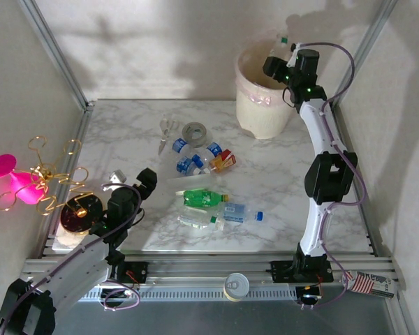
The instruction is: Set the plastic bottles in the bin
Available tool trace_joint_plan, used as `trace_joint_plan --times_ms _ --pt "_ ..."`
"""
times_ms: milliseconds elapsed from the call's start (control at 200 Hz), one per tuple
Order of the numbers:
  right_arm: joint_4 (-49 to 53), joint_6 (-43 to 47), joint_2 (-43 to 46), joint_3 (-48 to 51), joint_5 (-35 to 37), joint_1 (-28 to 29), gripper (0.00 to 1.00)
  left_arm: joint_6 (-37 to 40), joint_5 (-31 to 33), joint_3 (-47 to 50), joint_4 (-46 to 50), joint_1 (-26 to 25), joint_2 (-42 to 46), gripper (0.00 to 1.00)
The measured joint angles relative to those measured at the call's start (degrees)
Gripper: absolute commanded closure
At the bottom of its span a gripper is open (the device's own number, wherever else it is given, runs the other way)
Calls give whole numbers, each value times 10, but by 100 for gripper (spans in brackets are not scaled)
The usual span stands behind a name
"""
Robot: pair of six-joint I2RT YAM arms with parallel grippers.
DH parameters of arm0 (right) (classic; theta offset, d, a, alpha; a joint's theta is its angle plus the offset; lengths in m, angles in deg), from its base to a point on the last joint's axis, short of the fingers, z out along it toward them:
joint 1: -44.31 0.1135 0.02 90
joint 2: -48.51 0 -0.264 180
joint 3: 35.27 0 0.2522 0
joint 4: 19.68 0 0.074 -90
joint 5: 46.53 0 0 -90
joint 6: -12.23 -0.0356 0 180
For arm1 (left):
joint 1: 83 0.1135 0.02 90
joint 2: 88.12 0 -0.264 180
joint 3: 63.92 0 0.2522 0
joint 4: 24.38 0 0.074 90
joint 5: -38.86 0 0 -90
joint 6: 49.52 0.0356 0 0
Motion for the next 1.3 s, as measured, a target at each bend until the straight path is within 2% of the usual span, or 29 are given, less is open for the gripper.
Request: trace_joint_plan --times_ms 75,280,406,631,816,1147,1302 --pt "6 -4 -1 -10 0 0 1 0 -3 0 2 0 0 0" --pt "9 2 7 -19 1 0 1 0 -5 0 2 0 -3 0" --pt "6 7 55 29 3 2 1 0 -11 0 -1 0 -16 0" --pt "-42 -1 237 213 -17 9 1 1 -21 -25 -3 -7 -68 0" --pt "-109 -29 390 405 -36 22 1 12 -16 -85 -2 -44 -142 0" --pt "-142 -61 546 654 -5 76 1 34 37 -241 55 -127 -313 0" --pt "-151 -75 594 747 5 86 1 105 49 -319 113 -152 -368 1"
